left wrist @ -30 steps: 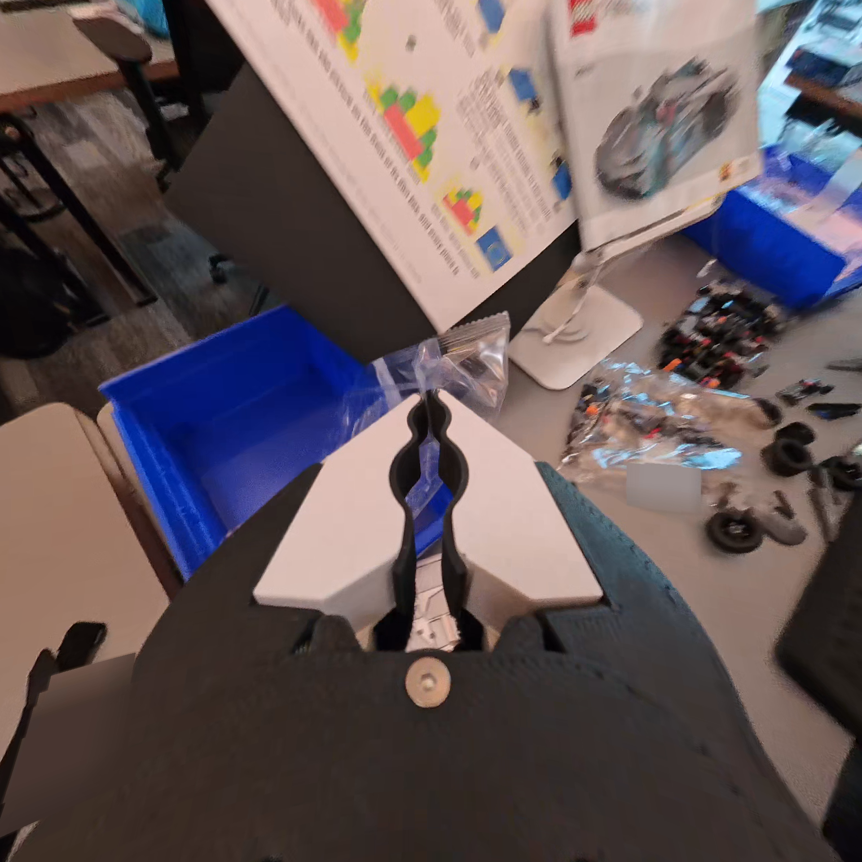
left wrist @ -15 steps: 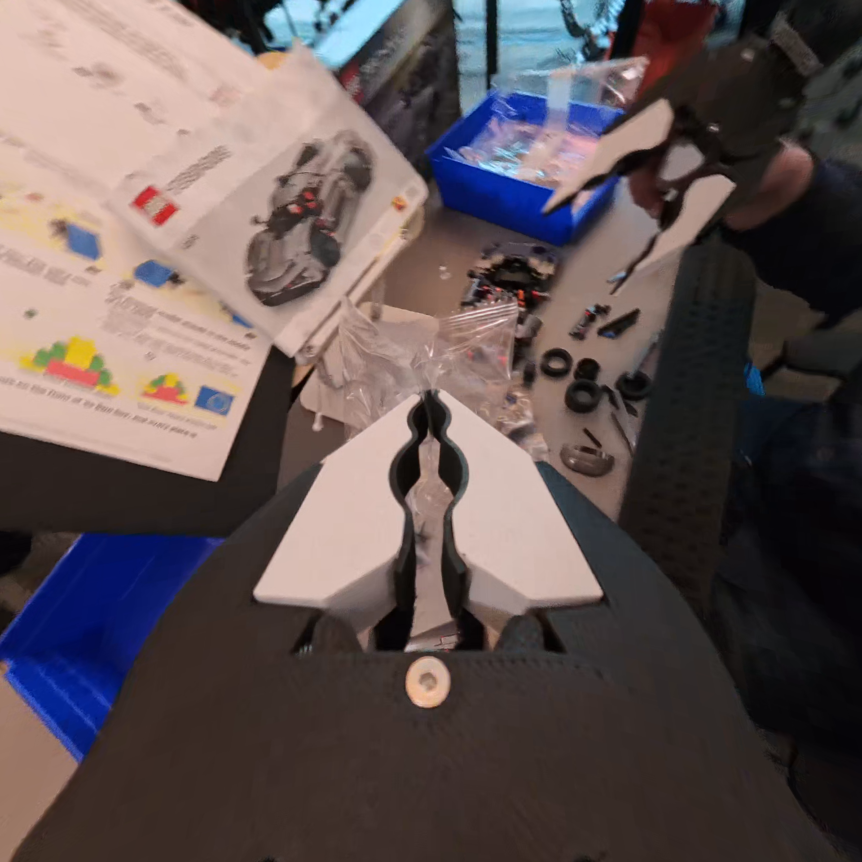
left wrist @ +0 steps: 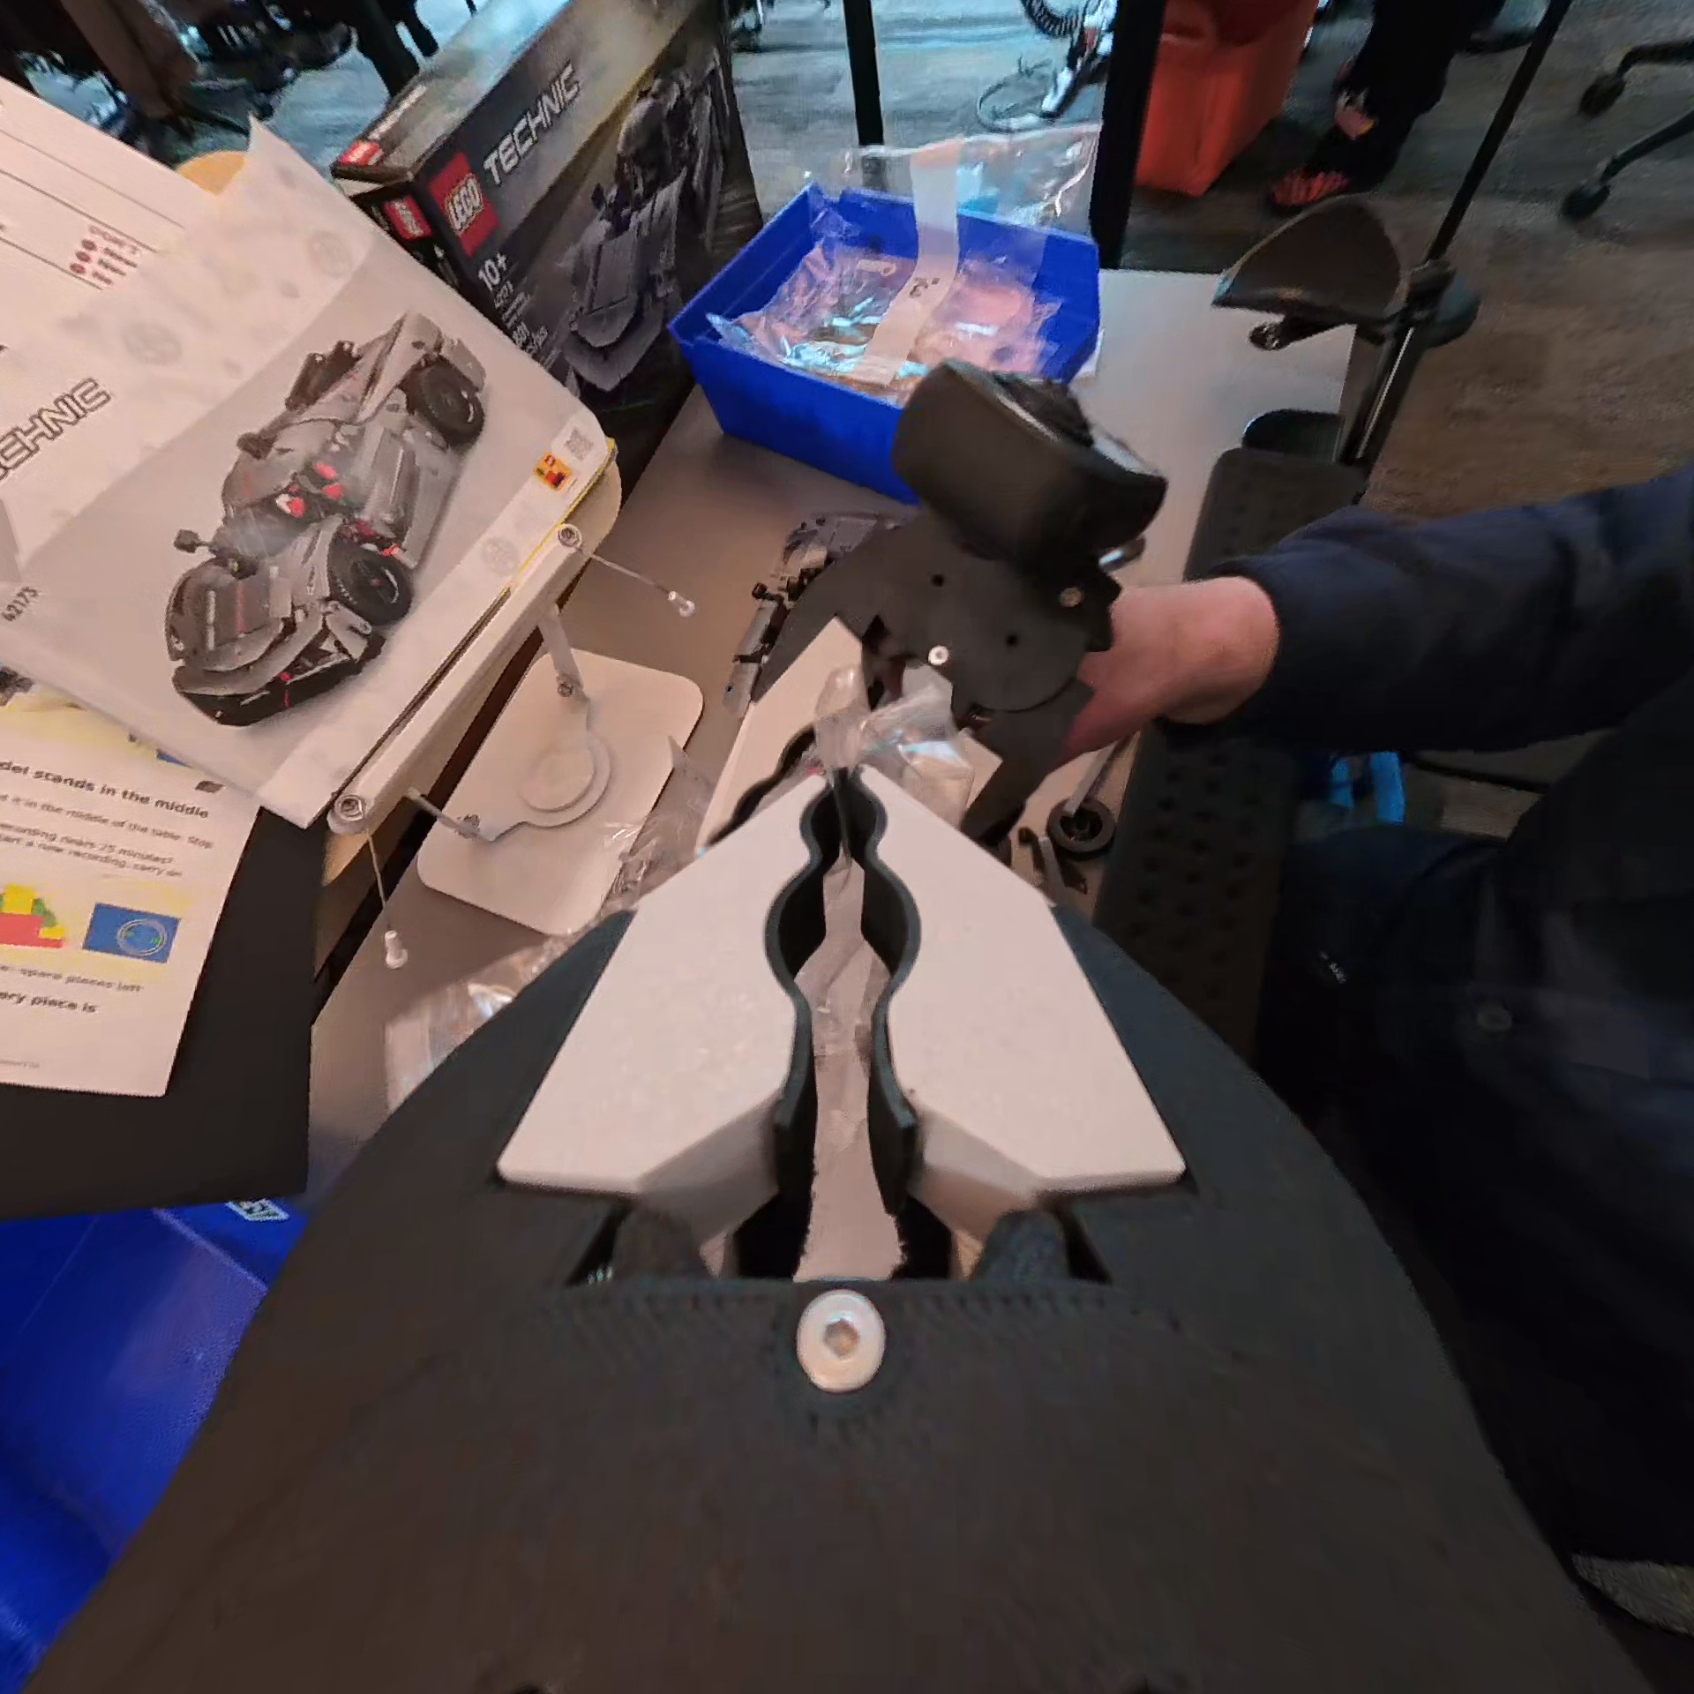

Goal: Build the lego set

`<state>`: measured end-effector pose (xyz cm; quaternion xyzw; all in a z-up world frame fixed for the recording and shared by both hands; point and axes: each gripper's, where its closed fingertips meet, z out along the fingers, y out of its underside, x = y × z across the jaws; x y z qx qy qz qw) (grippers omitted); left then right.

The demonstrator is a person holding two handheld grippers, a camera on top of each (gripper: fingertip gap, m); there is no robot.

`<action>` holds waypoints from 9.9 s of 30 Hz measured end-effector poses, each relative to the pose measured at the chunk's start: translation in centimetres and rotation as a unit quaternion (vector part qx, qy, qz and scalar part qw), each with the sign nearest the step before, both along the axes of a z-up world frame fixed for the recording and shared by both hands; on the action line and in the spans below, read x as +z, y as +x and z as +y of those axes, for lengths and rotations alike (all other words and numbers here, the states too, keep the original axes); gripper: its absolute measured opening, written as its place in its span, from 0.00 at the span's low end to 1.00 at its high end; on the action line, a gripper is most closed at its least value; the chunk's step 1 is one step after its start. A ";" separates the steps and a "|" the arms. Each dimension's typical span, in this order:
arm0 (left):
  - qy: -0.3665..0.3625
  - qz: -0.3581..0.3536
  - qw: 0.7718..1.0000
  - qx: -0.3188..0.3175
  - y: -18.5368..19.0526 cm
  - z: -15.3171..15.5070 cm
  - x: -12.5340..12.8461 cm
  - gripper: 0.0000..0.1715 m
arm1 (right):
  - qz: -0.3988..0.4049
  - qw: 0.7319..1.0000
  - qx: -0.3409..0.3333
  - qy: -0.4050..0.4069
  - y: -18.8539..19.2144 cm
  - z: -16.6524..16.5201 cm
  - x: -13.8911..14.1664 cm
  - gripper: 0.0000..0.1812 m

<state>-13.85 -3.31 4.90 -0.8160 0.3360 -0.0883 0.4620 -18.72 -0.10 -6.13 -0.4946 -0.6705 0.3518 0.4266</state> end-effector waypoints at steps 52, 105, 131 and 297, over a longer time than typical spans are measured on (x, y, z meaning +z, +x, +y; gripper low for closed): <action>0.132 -0.065 0.984 0.097 -9.7 -1.2 -7.3 0.00 | -0.239 0.966 0.091 -0.029 10.7 3.6 -9.6 0.38; 0.116 -0.104 0.972 0.177 -10.5 -1.4 -9.2 0.00 | -0.189 0.957 0.132 -0.175 -1.3 -7.8 -4.4 0.36; 0.112 -0.066 0.971 0.199 -11.7 -2.9 -8.1 0.00 | -0.268 0.947 0.145 -0.100 -2.8 -6.8 -4.7 0.00; 0.109 -0.221 0.944 0.220 -15.2 -3.2 -8.3 0.00 | -0.123 0.974 0.181 -0.056 -11.6 -9.9 -5.4 0.16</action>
